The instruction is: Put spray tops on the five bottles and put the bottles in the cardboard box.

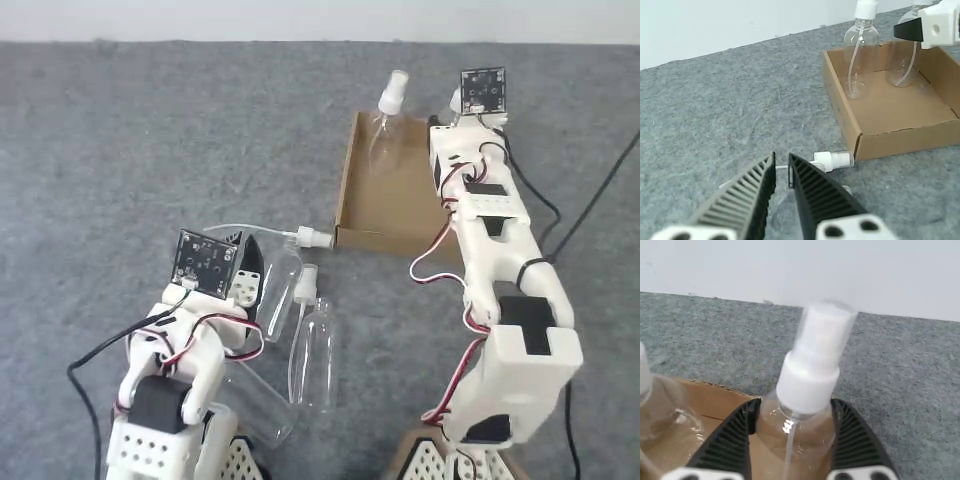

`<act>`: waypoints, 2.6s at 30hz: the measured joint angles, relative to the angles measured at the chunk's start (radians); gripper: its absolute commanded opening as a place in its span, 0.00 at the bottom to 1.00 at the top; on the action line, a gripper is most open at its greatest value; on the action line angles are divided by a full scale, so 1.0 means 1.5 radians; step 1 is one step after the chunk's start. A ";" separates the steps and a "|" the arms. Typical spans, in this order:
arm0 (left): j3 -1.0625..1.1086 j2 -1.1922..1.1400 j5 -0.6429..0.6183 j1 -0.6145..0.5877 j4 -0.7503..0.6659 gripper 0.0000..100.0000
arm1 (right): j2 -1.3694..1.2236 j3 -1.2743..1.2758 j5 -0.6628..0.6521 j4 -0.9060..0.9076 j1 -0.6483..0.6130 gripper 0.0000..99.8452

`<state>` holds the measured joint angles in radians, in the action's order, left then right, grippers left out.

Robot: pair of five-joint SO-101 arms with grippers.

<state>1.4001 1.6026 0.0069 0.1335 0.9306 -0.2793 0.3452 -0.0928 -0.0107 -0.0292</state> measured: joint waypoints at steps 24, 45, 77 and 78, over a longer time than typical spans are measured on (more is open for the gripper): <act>0.000 0.000 0.000 0.000 0.000 0.03 | 0.000 0.000 0.002 0.000 -0.002 0.25; 0.000 0.000 0.000 -0.051 -0.008 0.03 | 0.117 -0.105 0.002 0.231 -0.032 0.34; -0.116 -0.213 0.000 -0.102 0.016 0.04 | 0.461 0.097 0.104 0.887 -0.491 0.30; -0.126 -0.245 0.000 -0.102 0.016 0.04 | 0.462 0.117 0.111 0.872 -0.507 0.30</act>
<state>1.2114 1.2344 0.0069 -0.0199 0.9551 0.4143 0.5201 0.0744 1.2965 -0.7902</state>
